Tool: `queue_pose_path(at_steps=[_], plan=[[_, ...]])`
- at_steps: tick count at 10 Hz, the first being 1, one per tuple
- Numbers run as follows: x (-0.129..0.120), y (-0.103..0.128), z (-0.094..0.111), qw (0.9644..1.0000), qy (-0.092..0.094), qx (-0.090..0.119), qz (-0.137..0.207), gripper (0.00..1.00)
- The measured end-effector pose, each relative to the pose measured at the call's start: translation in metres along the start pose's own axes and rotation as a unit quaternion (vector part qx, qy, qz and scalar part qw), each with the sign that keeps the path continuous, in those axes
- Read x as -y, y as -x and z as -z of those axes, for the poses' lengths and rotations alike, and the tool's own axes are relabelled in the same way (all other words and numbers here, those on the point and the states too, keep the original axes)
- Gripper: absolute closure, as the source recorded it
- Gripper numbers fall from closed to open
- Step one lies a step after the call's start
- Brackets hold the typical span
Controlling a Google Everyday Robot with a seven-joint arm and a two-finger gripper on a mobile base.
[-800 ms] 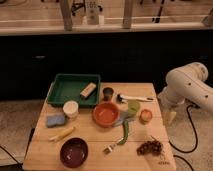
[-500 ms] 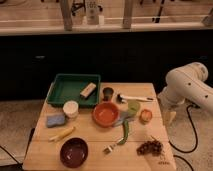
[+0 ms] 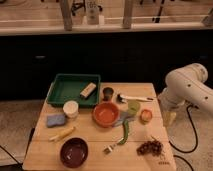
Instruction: Place grapes in red bowl
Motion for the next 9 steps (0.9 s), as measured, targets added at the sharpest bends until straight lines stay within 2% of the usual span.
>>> queue_pose_path(at_steps=[4,9], plan=[[-0.031,-0.002,-0.005,0.9998,0.002,-0.008,0.017,0.20],[-0.063,-0.005,-0.037,0.9994,0.007,-0.004,0.034,0.20]])
